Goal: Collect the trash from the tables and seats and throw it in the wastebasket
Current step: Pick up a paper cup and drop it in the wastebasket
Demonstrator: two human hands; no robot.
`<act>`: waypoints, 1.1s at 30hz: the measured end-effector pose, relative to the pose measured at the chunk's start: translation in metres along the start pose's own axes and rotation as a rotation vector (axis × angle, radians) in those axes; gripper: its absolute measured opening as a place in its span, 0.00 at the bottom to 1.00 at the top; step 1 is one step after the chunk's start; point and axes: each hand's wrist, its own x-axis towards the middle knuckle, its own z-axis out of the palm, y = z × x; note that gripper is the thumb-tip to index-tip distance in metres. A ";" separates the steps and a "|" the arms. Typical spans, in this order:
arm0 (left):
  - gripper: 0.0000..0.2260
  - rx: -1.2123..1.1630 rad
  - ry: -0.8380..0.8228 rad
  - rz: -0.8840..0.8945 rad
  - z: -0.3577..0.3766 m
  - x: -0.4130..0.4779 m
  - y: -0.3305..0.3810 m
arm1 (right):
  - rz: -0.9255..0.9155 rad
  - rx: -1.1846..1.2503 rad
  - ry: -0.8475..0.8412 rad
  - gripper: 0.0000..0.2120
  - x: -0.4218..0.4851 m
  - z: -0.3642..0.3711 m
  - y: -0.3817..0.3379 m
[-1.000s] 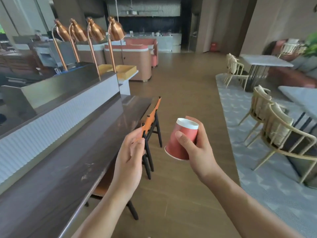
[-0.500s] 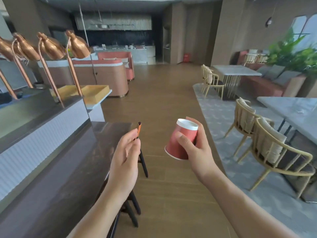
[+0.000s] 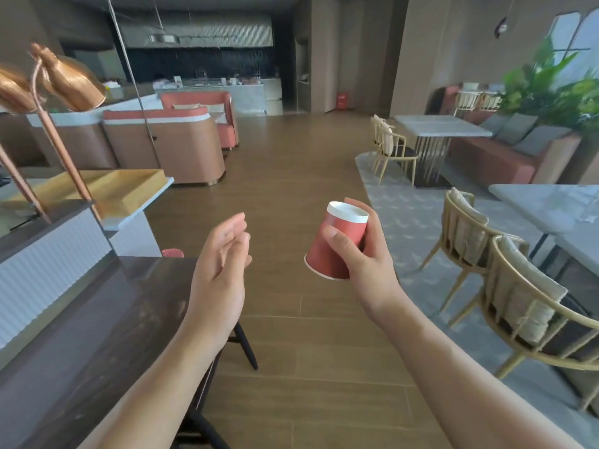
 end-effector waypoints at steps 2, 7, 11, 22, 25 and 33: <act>0.12 -0.020 0.026 0.008 0.031 0.035 -0.011 | -0.008 -0.003 -0.006 0.31 0.044 -0.021 0.008; 0.18 -0.058 0.085 -0.002 0.093 0.117 -0.035 | -0.008 -0.009 -0.024 0.32 0.148 -0.063 0.023; 0.16 -0.063 0.090 0.004 0.121 0.179 -0.060 | 0.007 -0.022 -0.044 0.28 0.220 -0.079 0.045; 0.13 -0.042 0.133 0.029 0.136 0.374 -0.166 | 0.019 -0.020 -0.103 0.29 0.425 -0.043 0.137; 0.14 -0.075 0.135 0.028 0.130 0.437 -0.192 | 0.026 -0.006 -0.101 0.29 0.487 -0.018 0.159; 0.14 -0.042 0.124 0.039 0.110 0.581 -0.231 | 0.017 -0.024 -0.110 0.30 0.625 0.042 0.201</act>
